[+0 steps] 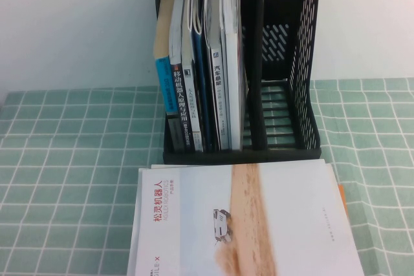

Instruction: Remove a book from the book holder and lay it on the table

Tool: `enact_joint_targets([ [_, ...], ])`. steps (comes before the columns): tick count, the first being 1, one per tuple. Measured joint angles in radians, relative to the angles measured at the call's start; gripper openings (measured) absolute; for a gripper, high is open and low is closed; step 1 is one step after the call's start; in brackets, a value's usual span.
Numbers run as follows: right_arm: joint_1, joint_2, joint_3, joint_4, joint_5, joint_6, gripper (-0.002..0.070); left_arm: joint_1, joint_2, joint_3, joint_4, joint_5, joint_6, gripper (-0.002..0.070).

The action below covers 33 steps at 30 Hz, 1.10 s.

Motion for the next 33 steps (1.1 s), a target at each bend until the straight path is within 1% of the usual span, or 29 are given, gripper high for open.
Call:
enact_joint_targets([
  [23, 0.000, 0.000, 0.000, -0.002, 0.000, 0.000, -0.0002, 0.000, 0.000, 0.000, -0.004, 0.000, 0.000, -0.0003],
  [28, 0.000, 0.000, 0.000, -0.002, 0.000, 0.000, -0.0002, 0.000, 0.000, 0.000, -0.073, 0.002, 0.000, -0.0003],
  [33, 0.000, 0.000, 0.000, -0.002, 0.000, 0.000, -0.0002, 0.000, 0.000, 0.000, -0.089, 0.002, 0.000, -0.0003],
])
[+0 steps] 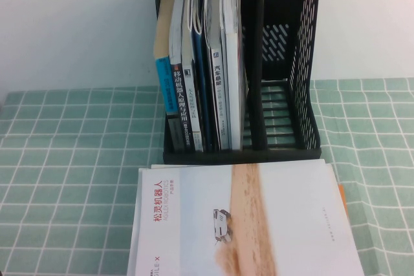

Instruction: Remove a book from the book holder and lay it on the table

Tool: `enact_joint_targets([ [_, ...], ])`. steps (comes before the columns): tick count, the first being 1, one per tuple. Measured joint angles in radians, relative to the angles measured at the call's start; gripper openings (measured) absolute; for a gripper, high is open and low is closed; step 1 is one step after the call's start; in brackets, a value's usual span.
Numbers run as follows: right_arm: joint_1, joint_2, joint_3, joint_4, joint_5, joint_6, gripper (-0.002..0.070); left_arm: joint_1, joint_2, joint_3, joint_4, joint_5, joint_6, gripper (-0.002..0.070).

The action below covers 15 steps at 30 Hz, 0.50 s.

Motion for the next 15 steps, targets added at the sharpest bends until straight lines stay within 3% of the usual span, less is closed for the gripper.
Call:
enact_joint_targets([
  [15, 0.000, 0.000, 0.000, 0.000, 0.000, 0.000, -0.0002, 0.000, 0.000, 0.000, -0.008, 0.000, 0.000, -0.0003],
])
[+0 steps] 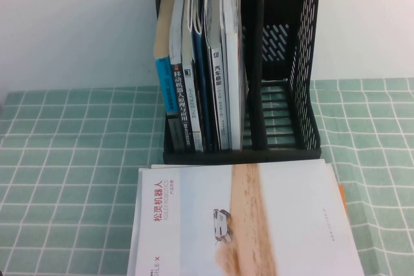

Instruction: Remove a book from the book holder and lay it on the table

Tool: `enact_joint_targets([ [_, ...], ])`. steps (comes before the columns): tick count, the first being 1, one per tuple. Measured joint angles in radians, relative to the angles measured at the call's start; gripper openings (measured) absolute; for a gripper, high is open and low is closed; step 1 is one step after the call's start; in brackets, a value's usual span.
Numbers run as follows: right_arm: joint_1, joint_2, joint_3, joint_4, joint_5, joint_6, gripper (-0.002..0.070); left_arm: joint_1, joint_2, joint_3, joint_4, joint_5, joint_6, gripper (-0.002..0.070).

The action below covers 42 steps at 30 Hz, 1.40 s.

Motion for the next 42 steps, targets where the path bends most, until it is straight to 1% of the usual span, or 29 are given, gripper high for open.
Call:
enact_joint_targets([
  [11, 0.000, 0.000, 0.000, 0.000, 0.000, 0.013, -0.0002, 0.000, 0.000, 0.000, 0.000, 0.000, -0.052, -0.0003],
  [42, 0.000, 0.000, 0.000, 0.000, 0.000, 0.016, -0.0002, 0.000, 0.000, 0.000, 0.000, 0.000, -0.056, -0.0003],
])
